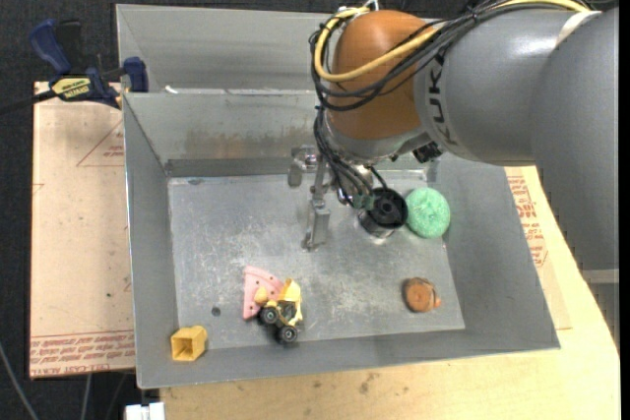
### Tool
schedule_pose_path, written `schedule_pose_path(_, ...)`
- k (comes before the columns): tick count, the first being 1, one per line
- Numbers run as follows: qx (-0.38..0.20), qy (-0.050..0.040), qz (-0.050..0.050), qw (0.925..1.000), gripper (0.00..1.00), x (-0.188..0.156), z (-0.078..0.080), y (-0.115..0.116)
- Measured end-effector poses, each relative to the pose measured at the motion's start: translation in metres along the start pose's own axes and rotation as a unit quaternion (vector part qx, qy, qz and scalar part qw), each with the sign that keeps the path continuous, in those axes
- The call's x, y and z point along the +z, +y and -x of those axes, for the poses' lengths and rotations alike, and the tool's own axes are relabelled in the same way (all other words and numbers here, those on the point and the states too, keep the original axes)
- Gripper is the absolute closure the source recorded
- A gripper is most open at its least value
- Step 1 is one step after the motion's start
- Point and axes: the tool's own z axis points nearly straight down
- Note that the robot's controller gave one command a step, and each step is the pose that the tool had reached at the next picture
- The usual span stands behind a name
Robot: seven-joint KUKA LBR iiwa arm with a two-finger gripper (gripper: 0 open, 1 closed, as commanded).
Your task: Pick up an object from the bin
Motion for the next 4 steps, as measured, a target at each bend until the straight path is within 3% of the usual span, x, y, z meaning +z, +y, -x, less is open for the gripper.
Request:
schedule_pose_path(1,0.001,-0.0038,0.000,1.0000,0.00,-0.005,0.002,0.000)
schedule_pose_path(2,0.026,-0.0067,0.001,0.9997,0.00,0.050,-0.015,0.013)
schedule_pose_path(3,0.061,0.0010,-0.001,0.9981,0.00,0.071,-0.036,0.015)
schedule_pose_path(4,0.034,-0.0056,0.000,0.9994,0.00,0.059,-0.044,0.025)
